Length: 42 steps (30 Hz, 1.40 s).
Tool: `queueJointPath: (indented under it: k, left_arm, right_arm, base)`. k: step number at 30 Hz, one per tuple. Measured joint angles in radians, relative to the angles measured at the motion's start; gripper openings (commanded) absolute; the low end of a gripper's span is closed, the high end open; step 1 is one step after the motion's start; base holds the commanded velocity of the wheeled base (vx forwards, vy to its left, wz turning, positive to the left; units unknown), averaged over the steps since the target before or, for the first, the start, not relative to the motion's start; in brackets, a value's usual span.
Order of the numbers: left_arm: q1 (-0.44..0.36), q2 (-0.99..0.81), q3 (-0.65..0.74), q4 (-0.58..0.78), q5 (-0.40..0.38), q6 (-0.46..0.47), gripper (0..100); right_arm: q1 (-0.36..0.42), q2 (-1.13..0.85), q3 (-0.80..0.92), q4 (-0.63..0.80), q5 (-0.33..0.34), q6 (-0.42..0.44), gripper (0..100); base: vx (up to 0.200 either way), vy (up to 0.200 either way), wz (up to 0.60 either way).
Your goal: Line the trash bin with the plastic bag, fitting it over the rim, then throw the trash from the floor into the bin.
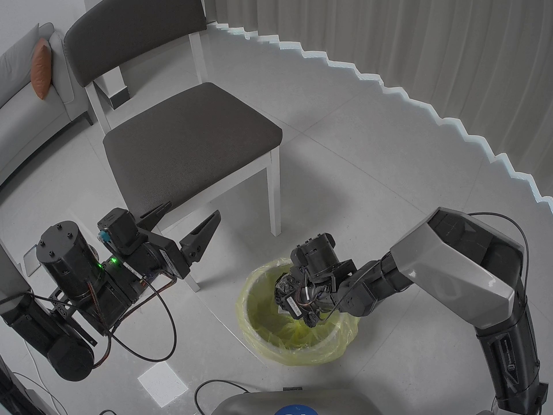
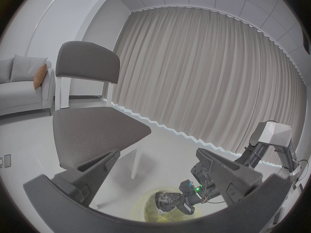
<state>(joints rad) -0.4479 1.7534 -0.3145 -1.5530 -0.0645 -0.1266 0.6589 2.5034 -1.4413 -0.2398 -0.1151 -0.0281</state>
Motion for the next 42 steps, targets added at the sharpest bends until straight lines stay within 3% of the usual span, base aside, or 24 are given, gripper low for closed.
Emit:
queueJointPath:
  k: [22, 42]
  left_arm:
    - [0.001, -0.007, 0.0, 0.0, 0.0, 0.005, 100]
    - [0.007, -0.01, 0.0, 0.0, 0.0, 0.013, 100]
  right_arm:
    - [0.069, -0.086, 0.257, -0.035, -0.001, -0.028, 0]
    - [0.063, 0.013, 0.016, 0.002, -0.003, -0.041, 0]
  base:
    - [0.0, 0.0, 0.0]
    - [0.0, 0.0, 0.0]
